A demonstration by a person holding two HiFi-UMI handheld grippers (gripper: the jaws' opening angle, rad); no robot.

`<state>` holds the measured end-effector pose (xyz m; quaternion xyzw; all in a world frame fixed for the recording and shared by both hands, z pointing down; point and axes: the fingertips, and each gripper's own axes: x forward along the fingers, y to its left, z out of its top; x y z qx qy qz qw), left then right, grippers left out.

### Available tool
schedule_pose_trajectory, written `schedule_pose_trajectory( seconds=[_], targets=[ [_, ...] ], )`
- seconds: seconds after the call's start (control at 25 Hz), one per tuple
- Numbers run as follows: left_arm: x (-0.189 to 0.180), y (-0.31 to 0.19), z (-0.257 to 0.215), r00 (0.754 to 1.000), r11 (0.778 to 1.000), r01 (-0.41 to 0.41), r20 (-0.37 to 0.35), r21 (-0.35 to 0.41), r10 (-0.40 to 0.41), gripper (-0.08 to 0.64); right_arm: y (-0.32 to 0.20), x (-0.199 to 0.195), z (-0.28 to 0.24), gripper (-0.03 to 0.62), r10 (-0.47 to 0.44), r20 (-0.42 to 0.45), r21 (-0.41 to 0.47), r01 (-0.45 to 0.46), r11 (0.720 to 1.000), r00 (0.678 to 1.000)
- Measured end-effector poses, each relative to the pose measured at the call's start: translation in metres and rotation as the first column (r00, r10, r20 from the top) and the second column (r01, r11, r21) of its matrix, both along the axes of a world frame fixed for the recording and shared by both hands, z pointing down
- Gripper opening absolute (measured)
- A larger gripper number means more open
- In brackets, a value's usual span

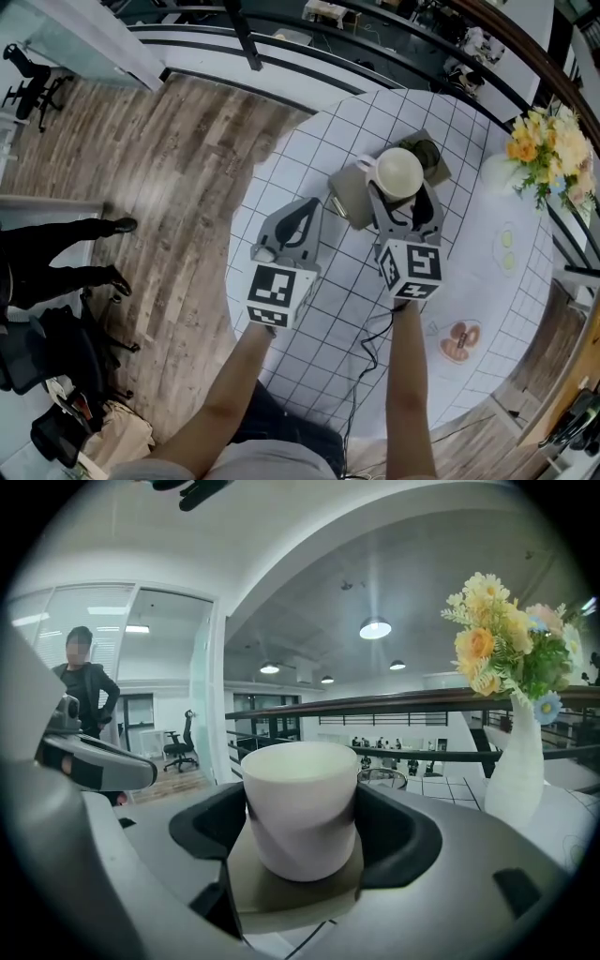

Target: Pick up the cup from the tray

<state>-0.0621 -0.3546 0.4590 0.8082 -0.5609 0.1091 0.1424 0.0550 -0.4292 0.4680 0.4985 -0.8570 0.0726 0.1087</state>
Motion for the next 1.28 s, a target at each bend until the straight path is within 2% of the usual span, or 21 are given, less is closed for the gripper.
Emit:
schedule_pose_trajectory(
  seconds=[0.36,0.52,0.68,0.96,1.28],
  targets=[
    [-0.003,0.0,-0.011,1.0,1.0,0.014,-0.008,0.018,-0.014,0.006,0.015,0.015,-0.025,0.327,0.031,0.067,0.028,-0.033,0.999,0.997],
    [0.005,-0.001,-0.021,1.0,0.999,0.008,-0.02,0.036,-0.007,0.006,0.028,0.04,-0.046,0.328,0.071,0.088,0.052,-0.075,0.996,0.994],
    [0.019,0.001,-0.031,1.0,0.998,-0.018,-0.006,0.059,0.018,0.006,0.045,0.074,-0.052,0.327,0.122,0.074,0.061,-0.126,0.99,0.99],
    [0.042,0.009,-0.029,0.998,0.997,-0.055,-0.027,0.051,0.056,0.006,0.079,0.128,-0.02,0.327,0.238,0.091,-0.009,-0.238,0.971,0.967],
    [0.056,0.01,-0.022,0.997,0.996,-0.077,-0.012,0.043,0.078,0.007,0.099,0.148,0.032,0.327,0.308,0.074,-0.085,-0.301,0.95,0.949]
  ],
)
